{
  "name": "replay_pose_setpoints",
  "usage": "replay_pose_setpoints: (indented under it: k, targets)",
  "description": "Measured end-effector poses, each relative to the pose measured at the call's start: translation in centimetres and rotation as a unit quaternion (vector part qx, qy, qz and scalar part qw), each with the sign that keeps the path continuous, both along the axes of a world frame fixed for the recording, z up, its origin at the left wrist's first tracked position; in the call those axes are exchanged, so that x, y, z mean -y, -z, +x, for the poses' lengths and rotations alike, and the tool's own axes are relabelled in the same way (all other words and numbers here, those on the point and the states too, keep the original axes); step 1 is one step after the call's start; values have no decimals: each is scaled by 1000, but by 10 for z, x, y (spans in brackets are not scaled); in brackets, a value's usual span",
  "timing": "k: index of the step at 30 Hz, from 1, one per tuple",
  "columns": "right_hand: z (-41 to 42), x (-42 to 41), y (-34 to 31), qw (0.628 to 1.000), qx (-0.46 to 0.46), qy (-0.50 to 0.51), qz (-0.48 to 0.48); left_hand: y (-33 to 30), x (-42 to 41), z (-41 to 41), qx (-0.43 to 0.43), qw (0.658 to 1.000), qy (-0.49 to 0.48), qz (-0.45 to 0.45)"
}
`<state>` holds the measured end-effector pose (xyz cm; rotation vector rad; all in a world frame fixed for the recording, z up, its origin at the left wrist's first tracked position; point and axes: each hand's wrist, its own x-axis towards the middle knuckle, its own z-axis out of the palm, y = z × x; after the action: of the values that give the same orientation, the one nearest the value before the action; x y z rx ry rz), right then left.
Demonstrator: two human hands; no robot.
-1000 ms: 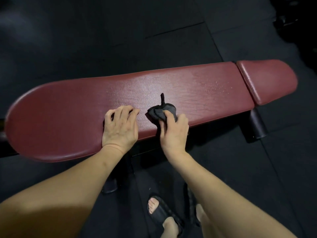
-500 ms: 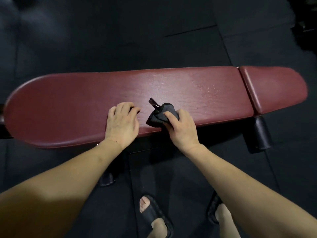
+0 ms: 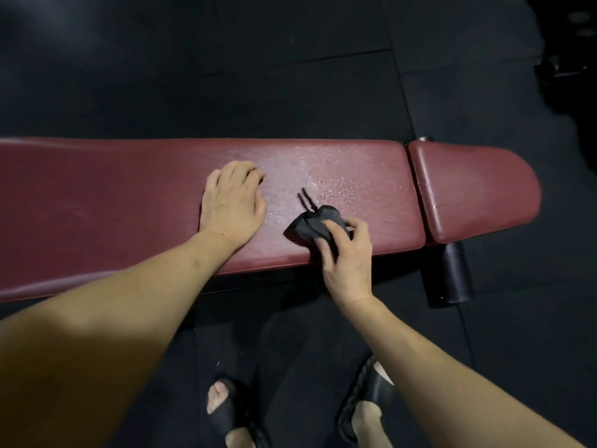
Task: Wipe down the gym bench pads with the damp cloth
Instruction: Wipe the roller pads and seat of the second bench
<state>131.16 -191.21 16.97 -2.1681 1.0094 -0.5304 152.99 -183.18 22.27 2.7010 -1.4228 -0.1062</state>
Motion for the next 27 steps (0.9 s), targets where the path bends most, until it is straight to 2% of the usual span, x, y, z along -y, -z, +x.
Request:
replay_pose_setpoints:
  k: [5, 7, 10, 14, 18, 22, 25, 27]
  targets:
    - [13, 38, -5, 998, 31, 35, 30, 14, 17, 9, 3, 999, -28, 17]
    - [40, 56, -12, 996, 42, 71, 45, 15, 18, 9, -3, 999, -38, 27]
    - [98, 74, -17, 994, 64, 88, 10, 13, 22, 11, 2, 998, -41, 49]
    - [146, 74, -8, 998, 2, 2, -65, 13, 22, 11, 24, 995, -38, 87]
    - [121, 114, 10, 988, -33, -94, -121, 12, 24, 13, 19, 994, -37, 105]
    - [80, 165, 29, 988, -94, 19, -124, 13, 24, 13, 27, 992, -32, 116]
    - [100, 145, 24, 977, -111, 170, -58, 15, 24, 13, 28, 992, -32, 117]
    - [134, 116, 8, 977, -80, 194, -26, 15, 25, 13, 26, 993, -33, 112]
